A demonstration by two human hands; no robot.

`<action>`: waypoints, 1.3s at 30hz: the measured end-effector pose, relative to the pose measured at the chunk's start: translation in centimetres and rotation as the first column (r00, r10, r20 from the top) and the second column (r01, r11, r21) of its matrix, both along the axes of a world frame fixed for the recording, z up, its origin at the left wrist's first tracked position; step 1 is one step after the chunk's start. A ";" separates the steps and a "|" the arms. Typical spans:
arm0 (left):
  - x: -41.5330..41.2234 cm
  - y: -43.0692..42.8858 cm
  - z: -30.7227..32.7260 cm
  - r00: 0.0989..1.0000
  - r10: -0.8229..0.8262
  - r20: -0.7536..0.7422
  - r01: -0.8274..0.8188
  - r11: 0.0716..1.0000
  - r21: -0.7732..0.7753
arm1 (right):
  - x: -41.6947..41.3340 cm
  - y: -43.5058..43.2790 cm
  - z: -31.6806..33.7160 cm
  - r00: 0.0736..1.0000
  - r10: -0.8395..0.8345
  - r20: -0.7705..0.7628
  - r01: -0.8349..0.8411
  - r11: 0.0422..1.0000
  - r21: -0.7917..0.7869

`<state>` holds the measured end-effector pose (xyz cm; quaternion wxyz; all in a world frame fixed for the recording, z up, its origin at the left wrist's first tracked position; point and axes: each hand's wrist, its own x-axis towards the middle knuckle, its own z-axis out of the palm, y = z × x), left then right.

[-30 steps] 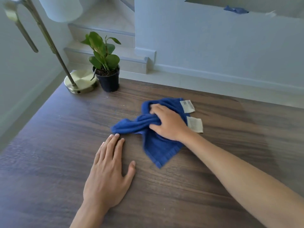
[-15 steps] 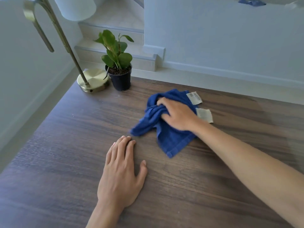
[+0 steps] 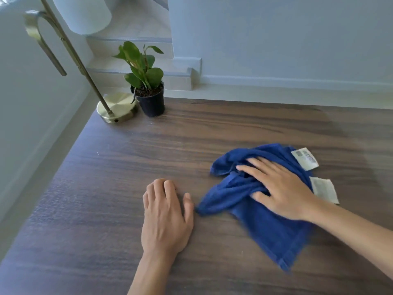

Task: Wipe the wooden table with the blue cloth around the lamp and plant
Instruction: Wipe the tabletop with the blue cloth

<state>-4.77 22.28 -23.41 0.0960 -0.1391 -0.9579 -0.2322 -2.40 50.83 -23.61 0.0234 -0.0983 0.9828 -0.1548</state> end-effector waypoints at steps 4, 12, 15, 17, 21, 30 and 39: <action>-0.1 0.1 -0.1 1.000 -0.020 0.017 0.021 0.999 -0.040 | -8.0 3.3 0.0 0.948 -0.315 -0.042 0.318 0.946 0.064; 1.8 -1.6 0.4 0.998 0.036 0.055 -0.056 0.900 0.432 | 6.7 -11.8 -0.6 0.998 -0.050 -0.050 0.049 0.999 -0.007; 4.2 -4.7 1.1 0.990 -0.061 0.123 0.013 0.935 0.355 | 15.6 -7.2 0.7 0.995 -0.090 0.043 0.092 0.994 -0.054; 6.3 -7.3 0.8 0.982 -0.159 0.097 0.143 0.977 0.158 | 15.1 -2.1 0.8 0.979 -0.202 0.022 0.201 0.979 0.016; 9.3 -12.0 -0.4 0.962 -0.268 0.058 0.273 0.957 -0.100 | 6.1 -1.2 0.8 0.753 -0.658 -0.019 0.655 0.747 0.113; 11.2 -13.6 0.1 0.972 -0.218 0.083 0.221 0.974 -0.039 | 21.1 -20.3 0.8 0.990 -0.143 0.002 0.143 0.990 -0.005; 10.9 -13.3 0.3 0.972 -0.229 0.059 0.233 0.970 -0.062 | 16.1 -7.8 0.6 0.648 -0.762 0.010 0.744 0.636 0.207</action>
